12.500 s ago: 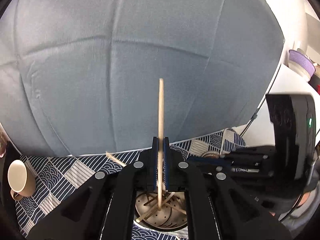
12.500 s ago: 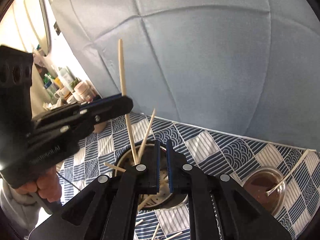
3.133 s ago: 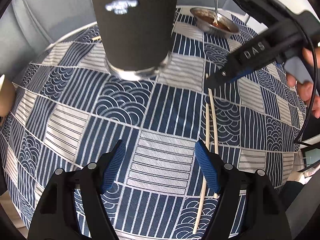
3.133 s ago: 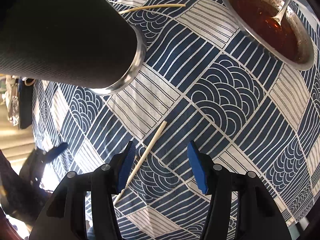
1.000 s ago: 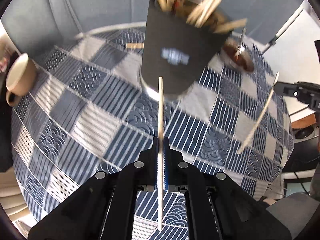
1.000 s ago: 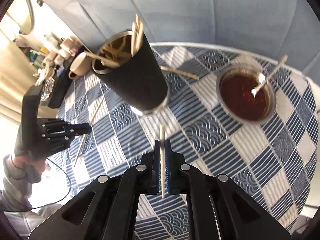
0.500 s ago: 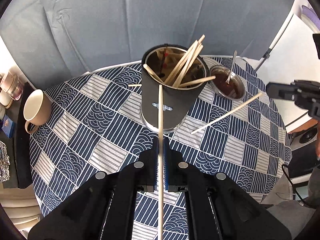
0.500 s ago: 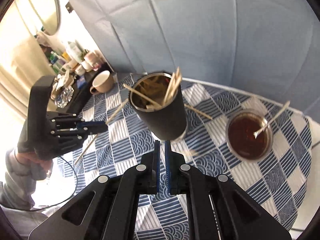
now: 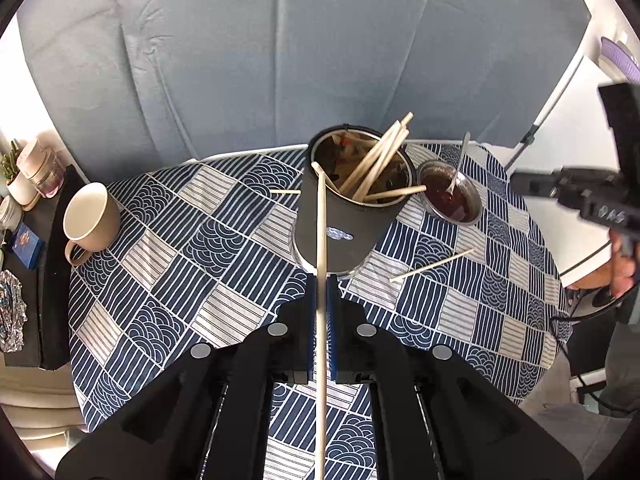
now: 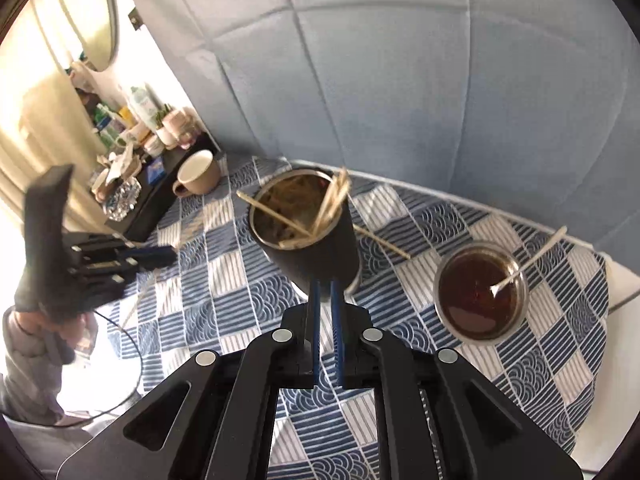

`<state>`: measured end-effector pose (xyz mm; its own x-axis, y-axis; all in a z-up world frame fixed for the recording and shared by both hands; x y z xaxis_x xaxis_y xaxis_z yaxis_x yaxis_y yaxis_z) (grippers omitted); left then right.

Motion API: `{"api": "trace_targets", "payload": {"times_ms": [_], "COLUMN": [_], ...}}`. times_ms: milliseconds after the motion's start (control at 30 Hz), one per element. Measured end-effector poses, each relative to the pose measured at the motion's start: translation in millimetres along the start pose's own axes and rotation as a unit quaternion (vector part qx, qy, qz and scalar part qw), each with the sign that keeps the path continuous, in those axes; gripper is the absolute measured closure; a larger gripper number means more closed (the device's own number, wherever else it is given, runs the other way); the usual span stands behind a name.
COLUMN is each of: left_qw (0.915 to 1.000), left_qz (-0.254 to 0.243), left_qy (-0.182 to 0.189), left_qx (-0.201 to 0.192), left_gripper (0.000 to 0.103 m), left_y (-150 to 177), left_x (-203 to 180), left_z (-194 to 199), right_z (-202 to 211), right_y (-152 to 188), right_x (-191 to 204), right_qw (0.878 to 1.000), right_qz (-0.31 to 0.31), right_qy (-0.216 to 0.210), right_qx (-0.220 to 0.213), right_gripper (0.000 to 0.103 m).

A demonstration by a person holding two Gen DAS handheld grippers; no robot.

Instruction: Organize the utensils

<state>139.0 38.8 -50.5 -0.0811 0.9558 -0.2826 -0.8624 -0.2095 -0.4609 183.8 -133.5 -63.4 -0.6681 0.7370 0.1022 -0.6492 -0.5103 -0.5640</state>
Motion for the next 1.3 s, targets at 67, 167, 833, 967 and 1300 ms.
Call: {"api": "trace_targets", "payload": {"times_ms": [67,167,833,967,1300], "left_qw": [1.0000,0.9999,0.9955,0.9930,0.9862], "left_qz": [0.003,0.002,-0.006,0.001,0.004], "left_qy": [0.004,0.009,0.080,0.103,0.147], "left_qx": [-0.005,-0.013,-0.050,-0.057,-0.075], "left_gripper": [0.098,0.098,0.098,0.098,0.098], "left_y": [-5.1,-15.6,-111.2,-125.9,-152.4], "left_x": [0.4,-1.6,-49.8,-55.0,-69.1], "left_z": [4.1,9.1,-12.0,-21.2,-48.0], "right_z": [-7.6,-19.6,-129.4,-147.9,-179.3], "right_y": [8.0,20.4,102.8,108.7,116.6], "right_x": [-4.4,-11.0,-38.4,-35.7,-27.2], "right_qw": [1.000,1.000,0.981,0.970,0.931], "right_qz": [-0.005,-0.011,0.066,0.137,0.285], "right_qy": [-0.003,-0.008,-0.016,-0.013,-0.012], "right_qx": [0.010,0.026,0.183,0.202,0.227], "right_gripper": [0.095,0.095,0.079,0.077,0.064]}}
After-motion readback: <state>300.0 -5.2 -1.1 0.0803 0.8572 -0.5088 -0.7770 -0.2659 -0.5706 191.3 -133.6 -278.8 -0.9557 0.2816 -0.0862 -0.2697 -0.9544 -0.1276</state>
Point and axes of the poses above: each gripper's, at about its wrist camera, not at the fingertips, and z roughly against the way its jaws point, x to its left, y to its underside, the point moved 10 cm from there along -z, roughly the way its jaws point, and after that the axes turned 13 degrees about z, right-handed, at the moved point
